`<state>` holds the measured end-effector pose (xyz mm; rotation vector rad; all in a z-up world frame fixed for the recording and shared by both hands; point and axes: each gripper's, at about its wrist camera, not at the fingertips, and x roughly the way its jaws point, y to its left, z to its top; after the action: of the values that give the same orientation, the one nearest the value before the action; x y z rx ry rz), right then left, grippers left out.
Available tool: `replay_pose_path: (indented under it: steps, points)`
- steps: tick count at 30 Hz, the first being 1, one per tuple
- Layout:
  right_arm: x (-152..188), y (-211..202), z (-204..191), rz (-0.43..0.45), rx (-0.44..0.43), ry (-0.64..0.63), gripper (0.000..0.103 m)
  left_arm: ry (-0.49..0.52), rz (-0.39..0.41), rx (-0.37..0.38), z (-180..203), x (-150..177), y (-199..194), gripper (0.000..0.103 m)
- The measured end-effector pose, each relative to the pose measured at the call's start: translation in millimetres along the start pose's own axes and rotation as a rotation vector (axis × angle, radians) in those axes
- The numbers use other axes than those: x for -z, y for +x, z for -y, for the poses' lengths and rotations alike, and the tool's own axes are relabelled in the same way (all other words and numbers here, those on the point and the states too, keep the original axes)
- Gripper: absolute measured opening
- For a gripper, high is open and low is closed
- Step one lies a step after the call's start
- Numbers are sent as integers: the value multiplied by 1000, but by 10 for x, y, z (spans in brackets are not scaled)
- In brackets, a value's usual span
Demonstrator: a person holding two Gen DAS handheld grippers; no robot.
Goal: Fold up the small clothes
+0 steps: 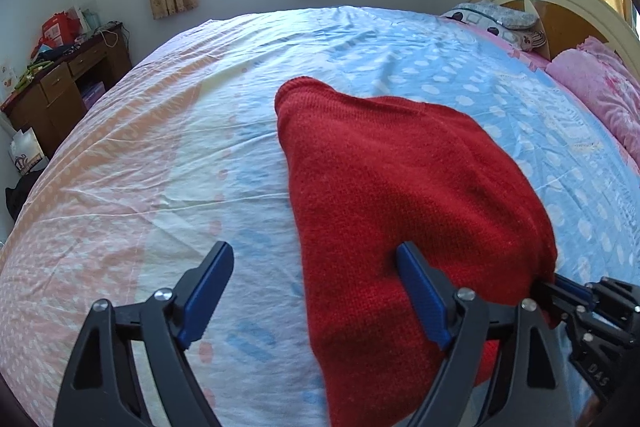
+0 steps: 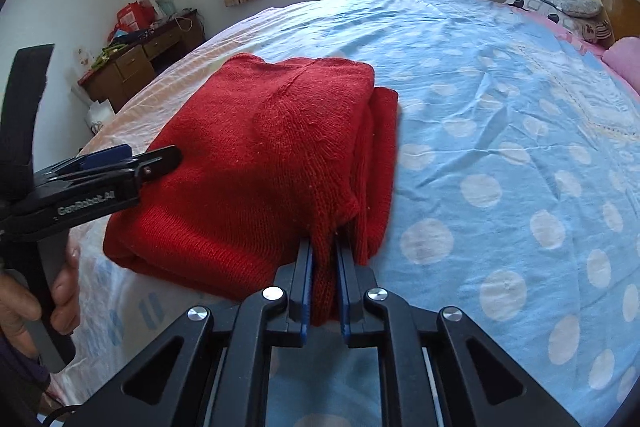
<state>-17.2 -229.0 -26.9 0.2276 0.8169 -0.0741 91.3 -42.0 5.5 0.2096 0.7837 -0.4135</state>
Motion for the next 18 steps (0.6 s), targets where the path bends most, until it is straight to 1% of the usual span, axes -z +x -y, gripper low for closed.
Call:
replay_pose_path:
  steps: [1, 2, 3, 4, 5, 6, 7, 8, 11, 12, 14, 16, 17, 18]
  points:
    - [-1, -26, 3, 0, -4, -4, 10, 3, 0, 0, -7, 2, -4, 87]
    - [-6, -86, 10, 7, -16, -9, 13, 2, 0, 4, -24, 2, -18, 87]
    - [-16, -157, 7, 19, -22, -10, 22, -10, 6, 18, -70, 0, -50, 87]
    - [-45, -223, 23, 38, -21, -8, 29, -28, 13, 31, -122, -8, -79, 87]
    - [-99, -306, 40, 70, -11, -3, 43, -49, 20, 41, -176, -22, -99, 87]
    - [-171, -404, 65, 121, 2, 8, 54, -68, 25, 48, -224, -38, -109, 87]
    - [-236, -461, 90, 158, 2, 19, 56, -98, 33, 58, -296, -65, -117, 87]
    - [-311, -487, 108, 181, -6, 30, 56, -124, 38, 62, -356, -90, -113, 87]
    - [-593, -367, 133, 183, -55, 52, 56, -193, 36, 66, -517, -158, -47, 87]
    - [-690, -262, 127, 178, -61, 52, 56, -212, 32, 68, -558, -177, -14, 87]
    - [-847, -7, 100, 146, -38, 47, 56, -252, 25, 79, -620, -211, 63, 87]
    - [-949, 203, 83, 121, -16, 38, 56, -280, 18, 108, -630, -239, 151, 87]
    - [-988, 326, 70, 100, -11, 28, 56, -284, 16, 120, -608, -247, 204, 87]
    - [-1014, 495, 55, 59, -12, 17, 56, -281, 7, 121, -576, -250, 263, 87]
